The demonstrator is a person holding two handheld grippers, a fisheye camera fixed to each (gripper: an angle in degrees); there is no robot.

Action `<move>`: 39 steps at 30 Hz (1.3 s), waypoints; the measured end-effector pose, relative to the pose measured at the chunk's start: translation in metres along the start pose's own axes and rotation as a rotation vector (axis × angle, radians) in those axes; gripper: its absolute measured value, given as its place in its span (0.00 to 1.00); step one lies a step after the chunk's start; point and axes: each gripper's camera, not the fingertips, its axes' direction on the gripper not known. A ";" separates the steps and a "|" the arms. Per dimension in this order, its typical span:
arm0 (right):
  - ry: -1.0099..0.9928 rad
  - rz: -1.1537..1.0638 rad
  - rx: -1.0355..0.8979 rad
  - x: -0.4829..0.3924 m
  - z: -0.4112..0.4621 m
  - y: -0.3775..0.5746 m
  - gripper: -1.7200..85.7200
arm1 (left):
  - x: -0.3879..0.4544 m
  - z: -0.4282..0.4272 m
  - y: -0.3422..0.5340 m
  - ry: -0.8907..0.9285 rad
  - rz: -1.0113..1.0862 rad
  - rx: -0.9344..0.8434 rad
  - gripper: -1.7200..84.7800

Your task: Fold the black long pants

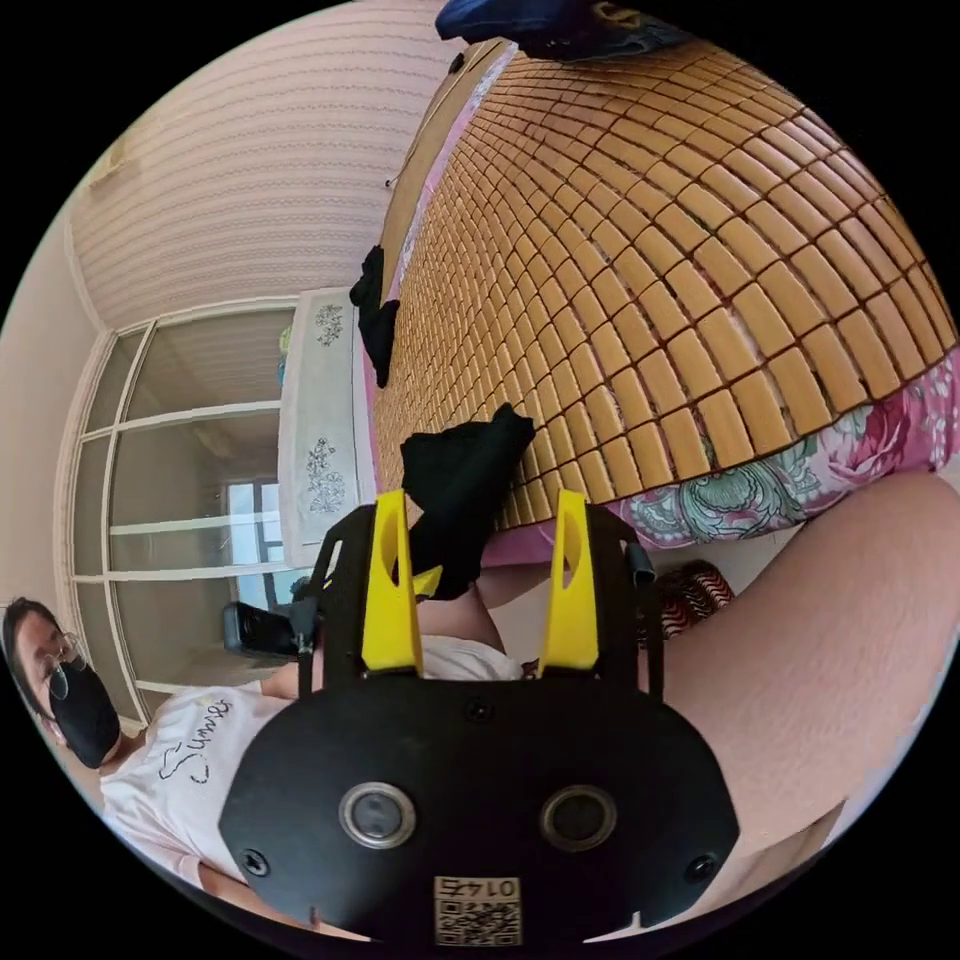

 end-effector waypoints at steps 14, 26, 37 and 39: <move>-0.030 -0.138 0.148 -0.020 -0.090 0.028 0.05 | -0.050 -0.039 0.001 0.259 -0.099 0.273 0.07; -0.082 -0.333 -0.052 -0.114 0.073 -0.008 0.11 | -0.227 -0.026 0.180 0.073 -0.804 0.169 0.09; 0.407 -0.125 0.019 -0.058 0.042 0.060 0.16 | -0.318 0.017 0.211 0.132 -0.918 0.131 0.13; 0.459 -0.114 -0.008 -0.054 0.048 0.065 0.18 | -0.331 0.031 0.197 0.136 -0.878 0.111 0.16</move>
